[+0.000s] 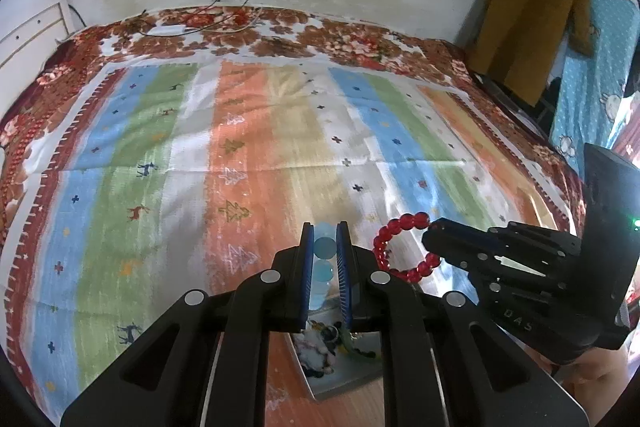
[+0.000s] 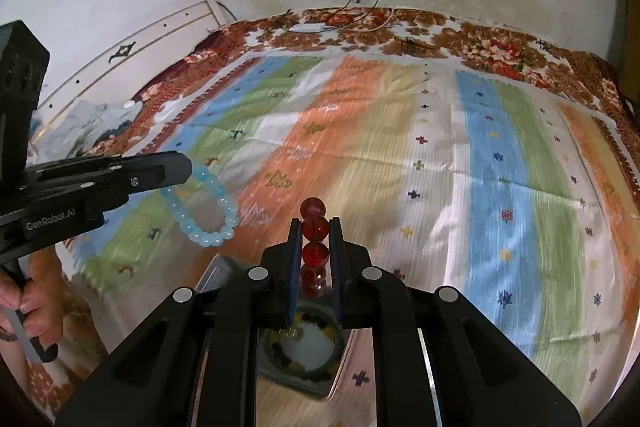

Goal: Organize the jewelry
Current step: 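Carry both bead bracelets back over the silver tin, then open both tools to drop the bracelets into the tin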

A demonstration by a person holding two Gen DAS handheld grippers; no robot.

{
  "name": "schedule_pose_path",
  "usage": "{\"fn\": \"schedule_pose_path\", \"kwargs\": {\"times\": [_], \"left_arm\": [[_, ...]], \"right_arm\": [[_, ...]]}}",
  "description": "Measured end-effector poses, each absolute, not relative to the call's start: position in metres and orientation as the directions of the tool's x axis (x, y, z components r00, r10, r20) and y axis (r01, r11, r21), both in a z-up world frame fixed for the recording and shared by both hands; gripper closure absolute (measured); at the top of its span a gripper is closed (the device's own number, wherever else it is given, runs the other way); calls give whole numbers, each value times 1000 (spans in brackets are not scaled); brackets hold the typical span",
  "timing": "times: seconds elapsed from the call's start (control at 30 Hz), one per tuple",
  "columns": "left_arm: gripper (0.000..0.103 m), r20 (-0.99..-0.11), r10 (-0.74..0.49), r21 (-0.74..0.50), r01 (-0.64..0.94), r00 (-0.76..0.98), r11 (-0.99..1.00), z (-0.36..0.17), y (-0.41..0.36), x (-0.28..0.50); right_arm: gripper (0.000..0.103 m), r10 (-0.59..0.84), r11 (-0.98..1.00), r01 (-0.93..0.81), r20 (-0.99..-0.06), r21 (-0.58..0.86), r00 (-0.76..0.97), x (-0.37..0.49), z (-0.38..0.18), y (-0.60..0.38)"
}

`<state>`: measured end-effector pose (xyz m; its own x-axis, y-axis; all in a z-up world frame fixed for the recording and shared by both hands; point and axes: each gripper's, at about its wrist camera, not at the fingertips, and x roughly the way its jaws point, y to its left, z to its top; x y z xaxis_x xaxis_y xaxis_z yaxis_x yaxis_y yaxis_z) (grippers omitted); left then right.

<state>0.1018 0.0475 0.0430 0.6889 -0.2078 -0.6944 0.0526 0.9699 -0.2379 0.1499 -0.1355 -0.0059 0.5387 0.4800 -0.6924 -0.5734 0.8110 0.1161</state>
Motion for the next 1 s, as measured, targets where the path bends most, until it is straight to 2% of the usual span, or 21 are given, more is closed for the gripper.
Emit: {"fn": "schedule_pose_path", "kwargs": {"times": [0.67,0.73,0.8,0.87,1.0], "left_arm": [[92,-721,-226,-228,84,655,970,25,21,72],[90,-734,-240,-239,90,635,967,21,21,73],[78,-734,-207,-228,53,646,972,21,25,71],[78,-737,-204,-228,47,645,972,20,29,68],[75,-746,-195,-229,29,637,973,16,37,62]], "right_arm": [[89,521,783,-600,-702,166,485,117,-11,-148],[89,529,771,-612,-709,172,467,116,-13,-148],[86,522,781,-601,-704,169,481,115,-12,-152],[69,520,786,-596,-695,163,496,112,-9,-158],[61,502,799,-586,-683,132,531,107,-7,-169]]}}
